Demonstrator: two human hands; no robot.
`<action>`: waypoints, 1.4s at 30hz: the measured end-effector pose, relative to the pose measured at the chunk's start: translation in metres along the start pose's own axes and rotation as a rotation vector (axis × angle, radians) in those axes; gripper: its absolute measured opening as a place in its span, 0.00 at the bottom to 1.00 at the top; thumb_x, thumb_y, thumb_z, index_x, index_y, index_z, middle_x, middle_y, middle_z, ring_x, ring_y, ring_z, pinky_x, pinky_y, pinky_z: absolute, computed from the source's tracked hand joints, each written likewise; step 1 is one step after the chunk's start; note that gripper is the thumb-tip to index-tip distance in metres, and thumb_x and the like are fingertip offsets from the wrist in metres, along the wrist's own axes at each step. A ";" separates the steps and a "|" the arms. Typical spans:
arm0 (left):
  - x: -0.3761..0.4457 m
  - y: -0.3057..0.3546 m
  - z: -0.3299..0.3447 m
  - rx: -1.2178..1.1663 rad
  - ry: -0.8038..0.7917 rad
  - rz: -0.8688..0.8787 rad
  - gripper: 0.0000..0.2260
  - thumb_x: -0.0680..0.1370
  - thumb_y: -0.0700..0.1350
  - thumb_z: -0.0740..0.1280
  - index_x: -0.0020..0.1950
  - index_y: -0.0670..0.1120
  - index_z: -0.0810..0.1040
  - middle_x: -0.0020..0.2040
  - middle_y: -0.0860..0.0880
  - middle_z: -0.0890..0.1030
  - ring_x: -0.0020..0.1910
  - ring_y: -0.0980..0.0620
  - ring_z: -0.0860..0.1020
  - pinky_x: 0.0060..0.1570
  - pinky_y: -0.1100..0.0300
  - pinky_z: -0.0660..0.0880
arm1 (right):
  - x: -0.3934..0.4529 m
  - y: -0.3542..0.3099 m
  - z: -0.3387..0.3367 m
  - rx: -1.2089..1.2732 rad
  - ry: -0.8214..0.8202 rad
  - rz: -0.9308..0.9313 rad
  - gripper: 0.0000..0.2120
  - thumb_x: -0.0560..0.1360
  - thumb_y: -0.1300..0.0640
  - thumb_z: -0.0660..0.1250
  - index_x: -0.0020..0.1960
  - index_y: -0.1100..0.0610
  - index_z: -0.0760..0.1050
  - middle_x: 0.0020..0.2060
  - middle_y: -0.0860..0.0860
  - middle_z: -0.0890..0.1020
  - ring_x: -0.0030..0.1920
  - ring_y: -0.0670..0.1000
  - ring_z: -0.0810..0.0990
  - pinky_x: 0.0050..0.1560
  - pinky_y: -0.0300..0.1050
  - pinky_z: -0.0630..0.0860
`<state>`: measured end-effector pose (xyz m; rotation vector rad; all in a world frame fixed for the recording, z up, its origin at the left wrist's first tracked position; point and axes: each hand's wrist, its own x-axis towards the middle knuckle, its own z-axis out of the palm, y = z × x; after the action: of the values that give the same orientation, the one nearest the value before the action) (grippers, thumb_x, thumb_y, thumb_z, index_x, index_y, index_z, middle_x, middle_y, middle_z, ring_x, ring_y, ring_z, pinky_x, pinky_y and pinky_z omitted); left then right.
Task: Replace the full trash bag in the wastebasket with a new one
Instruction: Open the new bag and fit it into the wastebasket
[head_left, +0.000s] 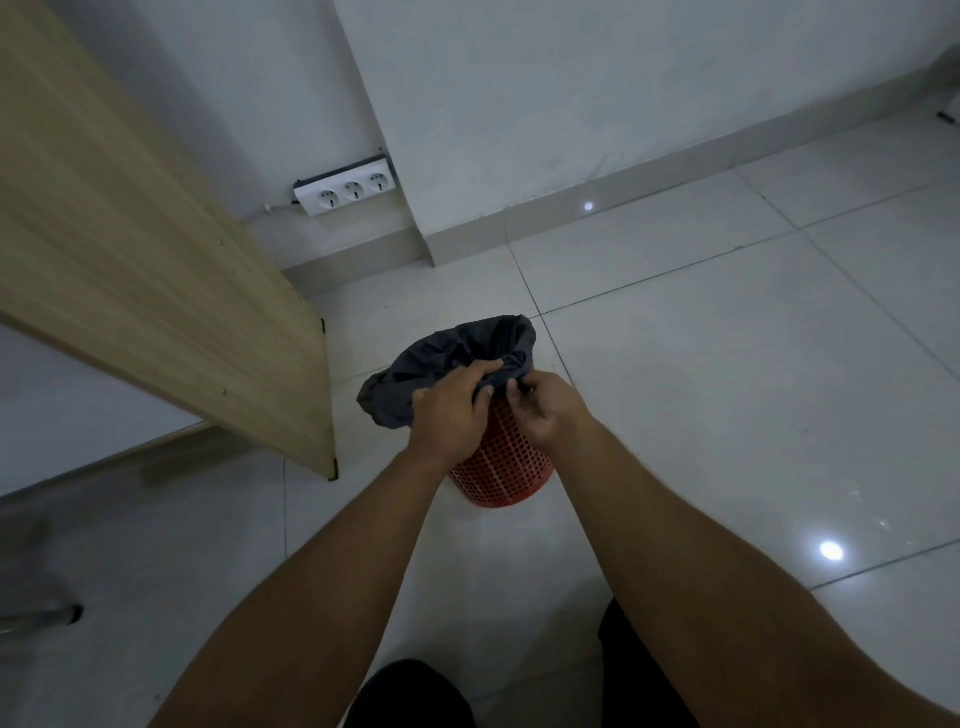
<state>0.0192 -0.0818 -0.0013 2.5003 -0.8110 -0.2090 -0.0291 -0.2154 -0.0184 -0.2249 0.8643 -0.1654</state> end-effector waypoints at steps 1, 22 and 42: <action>-0.002 0.000 0.001 -0.004 0.005 0.008 0.17 0.83 0.50 0.59 0.72 0.56 0.73 0.64 0.52 0.80 0.63 0.49 0.78 0.64 0.43 0.68 | 0.000 0.003 -0.001 -0.021 0.029 -0.034 0.11 0.80 0.70 0.61 0.60 0.71 0.77 0.56 0.66 0.81 0.44 0.56 0.82 0.33 0.39 0.81; -0.004 -0.005 0.004 -0.093 0.069 -0.058 0.16 0.84 0.48 0.60 0.72 0.55 0.74 0.67 0.52 0.80 0.65 0.50 0.76 0.66 0.41 0.69 | 0.007 0.006 -0.017 -1.016 -0.173 -0.547 0.09 0.79 0.59 0.67 0.45 0.61 0.84 0.36 0.55 0.84 0.36 0.50 0.79 0.41 0.44 0.77; -0.018 0.004 0.023 0.000 0.128 0.085 0.18 0.82 0.47 0.58 0.70 0.53 0.76 0.55 0.52 0.83 0.53 0.50 0.80 0.56 0.43 0.71 | -0.011 0.004 -0.001 -0.492 0.113 -0.089 0.20 0.71 0.53 0.79 0.56 0.65 0.81 0.49 0.62 0.85 0.48 0.61 0.85 0.51 0.57 0.84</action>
<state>-0.0039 -0.0835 -0.0189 2.4442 -0.8620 -0.0191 -0.0368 -0.2093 -0.0117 -0.7199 0.9993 -0.0458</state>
